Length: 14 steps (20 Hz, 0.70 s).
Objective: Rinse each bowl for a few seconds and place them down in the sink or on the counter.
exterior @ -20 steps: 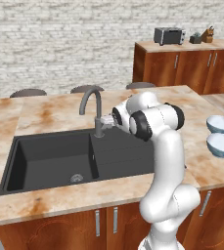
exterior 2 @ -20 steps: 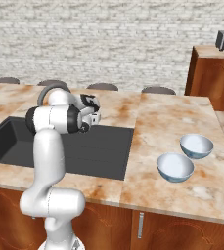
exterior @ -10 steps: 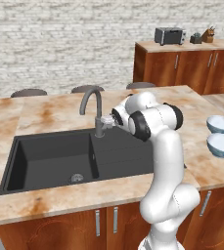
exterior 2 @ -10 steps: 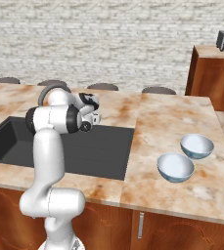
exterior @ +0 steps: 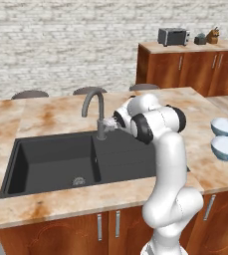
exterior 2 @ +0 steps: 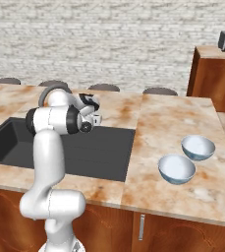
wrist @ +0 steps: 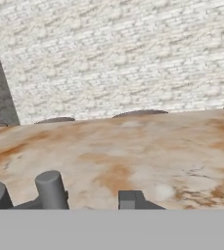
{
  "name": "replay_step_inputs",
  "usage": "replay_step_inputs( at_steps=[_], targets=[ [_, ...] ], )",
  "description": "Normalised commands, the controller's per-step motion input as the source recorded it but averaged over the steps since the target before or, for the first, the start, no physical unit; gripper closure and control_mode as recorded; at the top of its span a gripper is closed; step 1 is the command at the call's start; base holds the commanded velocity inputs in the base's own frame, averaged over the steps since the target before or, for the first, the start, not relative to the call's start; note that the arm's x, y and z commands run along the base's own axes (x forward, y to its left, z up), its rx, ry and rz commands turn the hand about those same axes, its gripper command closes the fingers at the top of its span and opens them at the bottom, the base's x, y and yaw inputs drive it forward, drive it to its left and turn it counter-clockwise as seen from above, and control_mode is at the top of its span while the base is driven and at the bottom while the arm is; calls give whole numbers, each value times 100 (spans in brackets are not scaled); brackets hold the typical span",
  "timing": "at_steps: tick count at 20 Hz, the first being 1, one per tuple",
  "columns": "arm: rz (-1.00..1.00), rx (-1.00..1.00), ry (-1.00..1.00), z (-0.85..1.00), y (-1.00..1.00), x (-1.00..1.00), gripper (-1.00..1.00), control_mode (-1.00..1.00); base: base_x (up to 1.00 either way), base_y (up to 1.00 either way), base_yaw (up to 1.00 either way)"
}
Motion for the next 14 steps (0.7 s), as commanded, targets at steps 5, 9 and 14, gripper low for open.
replay_step_inputs(
  at_steps=[5, 9, 14],
  targets=[
    [-8, 2, 7, -11, -36, 20, 100, -100, 0, 0, 0],
    [-8, 2, 7, -10, -27, 23, 100, -100, 0, 0, 0],
    [-9, 2, 7, -9, -35, 17, 100, -100, 0, 0, 0]
  ],
)
